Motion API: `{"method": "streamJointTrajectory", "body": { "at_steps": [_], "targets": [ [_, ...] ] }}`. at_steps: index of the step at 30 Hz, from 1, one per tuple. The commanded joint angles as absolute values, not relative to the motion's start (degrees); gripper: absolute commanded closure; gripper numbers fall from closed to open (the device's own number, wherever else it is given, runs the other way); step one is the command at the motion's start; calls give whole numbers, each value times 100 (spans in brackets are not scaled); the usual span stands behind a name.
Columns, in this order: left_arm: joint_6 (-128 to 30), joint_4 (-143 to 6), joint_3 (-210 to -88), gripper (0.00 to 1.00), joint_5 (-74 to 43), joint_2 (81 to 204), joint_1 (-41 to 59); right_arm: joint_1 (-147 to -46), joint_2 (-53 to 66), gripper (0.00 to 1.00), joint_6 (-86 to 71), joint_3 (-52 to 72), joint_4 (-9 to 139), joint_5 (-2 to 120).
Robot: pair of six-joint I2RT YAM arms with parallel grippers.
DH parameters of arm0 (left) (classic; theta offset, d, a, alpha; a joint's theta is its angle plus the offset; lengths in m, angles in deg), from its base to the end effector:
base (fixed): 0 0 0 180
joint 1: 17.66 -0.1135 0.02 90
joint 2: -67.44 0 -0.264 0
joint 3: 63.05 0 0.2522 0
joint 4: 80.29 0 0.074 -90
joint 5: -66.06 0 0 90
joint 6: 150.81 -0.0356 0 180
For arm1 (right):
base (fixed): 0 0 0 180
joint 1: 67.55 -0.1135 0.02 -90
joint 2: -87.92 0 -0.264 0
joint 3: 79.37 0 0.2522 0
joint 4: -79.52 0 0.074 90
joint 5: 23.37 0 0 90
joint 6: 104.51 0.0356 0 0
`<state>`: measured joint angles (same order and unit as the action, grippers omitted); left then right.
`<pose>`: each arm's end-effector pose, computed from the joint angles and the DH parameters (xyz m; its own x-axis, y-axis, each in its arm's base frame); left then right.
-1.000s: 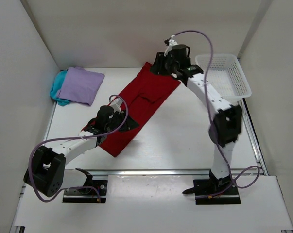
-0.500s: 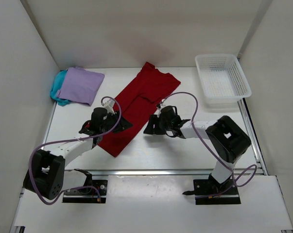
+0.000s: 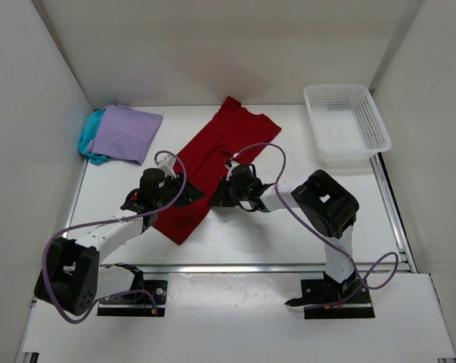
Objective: Fold and stack the t-shirts
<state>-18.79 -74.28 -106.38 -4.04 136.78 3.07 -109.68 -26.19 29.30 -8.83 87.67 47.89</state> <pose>0.2245 -0.0979 0.1929 -0.7719 -0.3809 -0.5091 0.1158 0.7031 -0.7016 0.2878 0.2757 0.1182 -0.8844 0.0840 -0.4592 -0.3010 0.6492 0.6985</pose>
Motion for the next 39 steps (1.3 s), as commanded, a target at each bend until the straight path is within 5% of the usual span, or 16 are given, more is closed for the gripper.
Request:
{"method": "streamJointTrajectory", "body": {
  "at_steps": [1,8,12,14,21,29,35,39],
  "targets": [
    [-1915,-7496,-10652,61,-478,13652,290,-10729,-2066,100,2768,-1293,8597,4887],
    [-1950,-7715,-10687,61,-409,14161,851,-9130,344,100,2548,-3946,8588,4599],
    [-2186,-7419,-10749,60,-434,14452,1222,-8408,1512,57,2303,-4644,8196,4177],
    [-2258,-7242,-10627,59,-653,14269,1318,-8503,2179,48,2223,-4689,7722,4324],
    [-2487,-5942,-9977,49,-1523,12819,1406,-9329,4421,56,2608,-4733,5218,6178],
    [-2293,-5896,-9528,43,-1182,13089,1925,-9954,5231,60,3409,-5392,4370,6153],
    [-2293,-6142,-9563,48,-866,13423,2136,-9857,5092,68,3172,-5330,4247,5864],
    [-2188,-6275,-9641,64,-795,13547,2337,-10024,4881,71,3198,-5243,4369,5837]
  ]
}}
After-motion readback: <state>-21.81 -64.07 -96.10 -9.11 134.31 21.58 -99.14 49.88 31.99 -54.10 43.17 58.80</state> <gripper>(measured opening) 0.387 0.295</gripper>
